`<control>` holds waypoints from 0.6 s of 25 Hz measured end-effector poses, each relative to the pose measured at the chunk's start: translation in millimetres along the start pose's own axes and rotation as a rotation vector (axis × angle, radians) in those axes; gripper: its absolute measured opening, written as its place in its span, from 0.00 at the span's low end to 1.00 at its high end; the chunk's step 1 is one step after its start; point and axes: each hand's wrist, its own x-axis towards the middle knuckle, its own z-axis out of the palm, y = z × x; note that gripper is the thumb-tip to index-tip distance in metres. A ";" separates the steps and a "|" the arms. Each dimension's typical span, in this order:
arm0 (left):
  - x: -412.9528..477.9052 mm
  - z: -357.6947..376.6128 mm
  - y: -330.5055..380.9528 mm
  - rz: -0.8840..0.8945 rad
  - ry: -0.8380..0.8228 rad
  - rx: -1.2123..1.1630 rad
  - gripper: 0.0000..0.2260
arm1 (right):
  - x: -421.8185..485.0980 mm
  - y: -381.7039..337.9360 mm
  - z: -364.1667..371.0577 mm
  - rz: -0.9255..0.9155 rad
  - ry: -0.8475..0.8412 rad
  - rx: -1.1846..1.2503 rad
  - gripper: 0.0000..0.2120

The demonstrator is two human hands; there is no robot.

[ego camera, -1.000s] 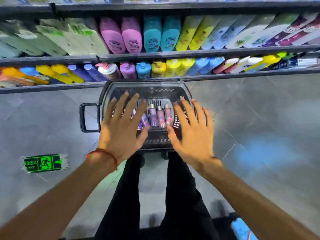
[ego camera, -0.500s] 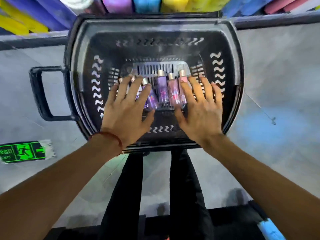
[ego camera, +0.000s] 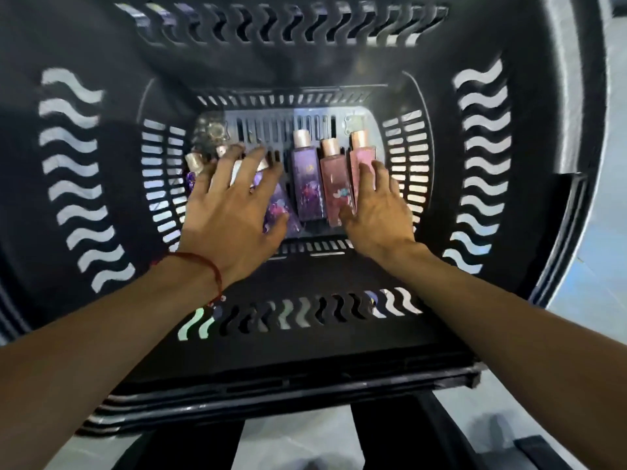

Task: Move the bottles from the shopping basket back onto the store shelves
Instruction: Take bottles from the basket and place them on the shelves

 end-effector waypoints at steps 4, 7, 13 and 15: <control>8.2 14.0 0.1 -0.027 -0.018 -0.023 0.28 | 26.7 2.0 25.6 0.187 -0.119 0.244 0.34; 16.3 21.2 1.1 -0.031 -0.065 -0.018 0.29 | 38.8 8.6 33.7 0.256 -0.072 0.269 0.33; 20.3 33.6 6.9 0.049 -0.148 0.058 0.31 | 56.3 26.9 47.3 0.325 0.034 0.451 0.20; 24.5 34.2 9.8 0.040 -0.177 0.046 0.30 | 60.5 27.9 47.1 0.327 0.003 0.454 0.24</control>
